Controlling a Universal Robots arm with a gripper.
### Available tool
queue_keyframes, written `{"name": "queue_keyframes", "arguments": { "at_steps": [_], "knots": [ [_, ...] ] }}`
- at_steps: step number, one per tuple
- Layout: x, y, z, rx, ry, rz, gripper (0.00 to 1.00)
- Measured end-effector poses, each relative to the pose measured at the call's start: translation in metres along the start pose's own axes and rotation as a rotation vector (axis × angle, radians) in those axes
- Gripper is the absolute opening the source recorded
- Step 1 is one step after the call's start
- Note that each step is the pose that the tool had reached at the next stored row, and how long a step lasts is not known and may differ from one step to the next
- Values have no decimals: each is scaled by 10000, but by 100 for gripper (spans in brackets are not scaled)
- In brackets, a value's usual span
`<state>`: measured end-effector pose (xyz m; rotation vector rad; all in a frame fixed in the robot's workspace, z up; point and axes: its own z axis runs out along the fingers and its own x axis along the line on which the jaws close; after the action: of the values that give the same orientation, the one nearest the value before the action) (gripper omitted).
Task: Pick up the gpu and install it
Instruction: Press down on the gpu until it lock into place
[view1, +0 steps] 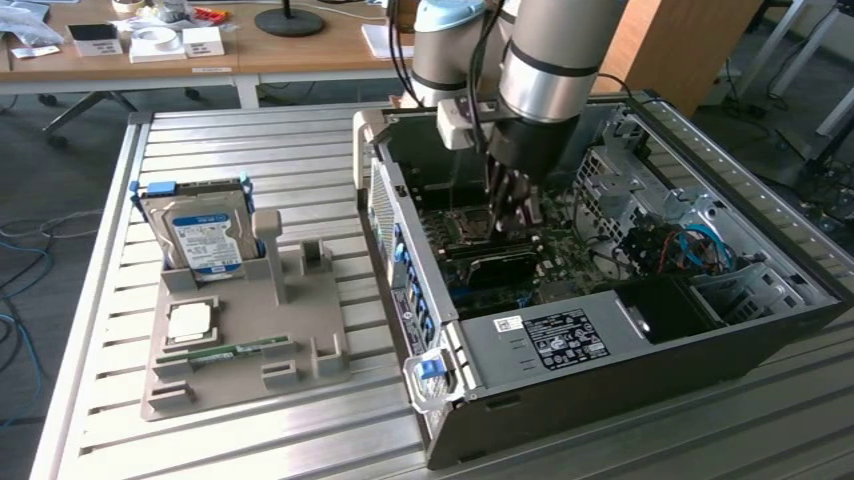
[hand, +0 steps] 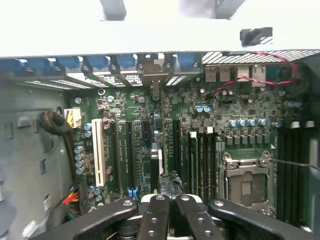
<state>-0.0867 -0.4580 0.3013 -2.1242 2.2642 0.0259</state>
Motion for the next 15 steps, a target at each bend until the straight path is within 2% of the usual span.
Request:
{"name": "queue_keyframes", "arguments": {
  "at_steps": [8,12,15],
  "knots": [
    [-9,-3,-233,0,0,0,11],
    [-12,-4,-304,0,0,0,11],
    [-12,-4,-307,1,-2,0,11]
  ]
}}
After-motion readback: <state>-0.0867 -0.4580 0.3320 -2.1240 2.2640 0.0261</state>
